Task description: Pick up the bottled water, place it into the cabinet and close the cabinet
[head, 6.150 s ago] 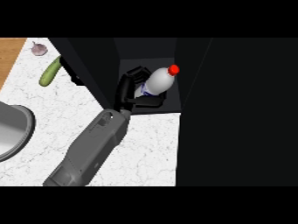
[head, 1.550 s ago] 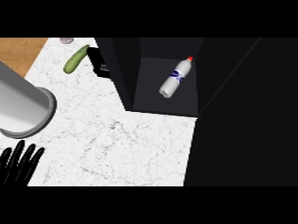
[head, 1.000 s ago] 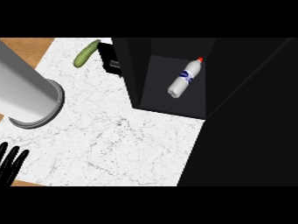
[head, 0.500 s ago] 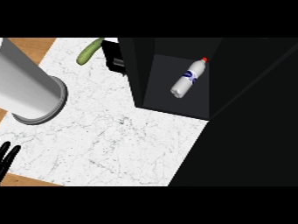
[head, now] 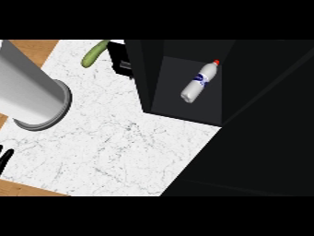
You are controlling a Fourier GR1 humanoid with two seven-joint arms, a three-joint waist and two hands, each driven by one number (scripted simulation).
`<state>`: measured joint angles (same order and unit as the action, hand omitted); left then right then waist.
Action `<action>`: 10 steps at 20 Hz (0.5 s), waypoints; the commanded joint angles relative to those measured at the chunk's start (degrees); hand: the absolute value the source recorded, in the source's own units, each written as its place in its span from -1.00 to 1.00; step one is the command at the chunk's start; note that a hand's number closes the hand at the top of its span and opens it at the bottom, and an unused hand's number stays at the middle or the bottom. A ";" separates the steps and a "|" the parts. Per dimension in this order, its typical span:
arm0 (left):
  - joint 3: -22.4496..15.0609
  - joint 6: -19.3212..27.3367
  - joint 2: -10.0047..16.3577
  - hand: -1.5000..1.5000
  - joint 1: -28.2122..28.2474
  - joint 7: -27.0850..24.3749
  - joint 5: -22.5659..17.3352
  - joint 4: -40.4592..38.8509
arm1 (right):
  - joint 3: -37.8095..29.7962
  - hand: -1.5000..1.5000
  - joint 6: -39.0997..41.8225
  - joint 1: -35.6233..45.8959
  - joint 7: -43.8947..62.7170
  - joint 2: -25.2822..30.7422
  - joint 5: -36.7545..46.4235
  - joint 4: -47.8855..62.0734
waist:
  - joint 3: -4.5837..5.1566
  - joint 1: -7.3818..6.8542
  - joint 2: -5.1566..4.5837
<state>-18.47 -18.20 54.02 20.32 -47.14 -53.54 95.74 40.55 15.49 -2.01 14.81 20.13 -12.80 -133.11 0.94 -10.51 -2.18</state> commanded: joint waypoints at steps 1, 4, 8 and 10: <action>1.35 -1.79 0.75 -1.00 0.60 -0.94 -0.75 -1.06 | -1.68 1.00 -7.10 4.27 4.91 -9.35 -3.34 8.92 | -0.22 -0.05 -0.27; 1.54 -2.29 0.58 -1.00 -0.20 -0.65 -0.91 -0.83 | -3.64 1.00 -5.39 7.10 5.19 -11.53 -9.39 13.16 | -0.31 0.19 -0.64; 2.59 -2.48 0.85 -1.00 0.99 -0.48 -2.05 -1.04 | -10.95 1.00 -5.08 13.11 6.04 -13.30 -13.98 20.67 | -0.47 0.46 -0.08; 2.62 -2.91 0.81 -1.00 1.85 -0.11 -2.80 -0.73 | -14.91 1.00 -6.63 18.06 6.46 -14.54 -12.77 26.02 | -0.58 1.58 0.56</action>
<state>-16.57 -19.24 54.54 21.42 -46.47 -55.26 94.94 29.86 15.52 9.77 18.78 10.94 -27.10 -117.10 0.72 -9.83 -1.69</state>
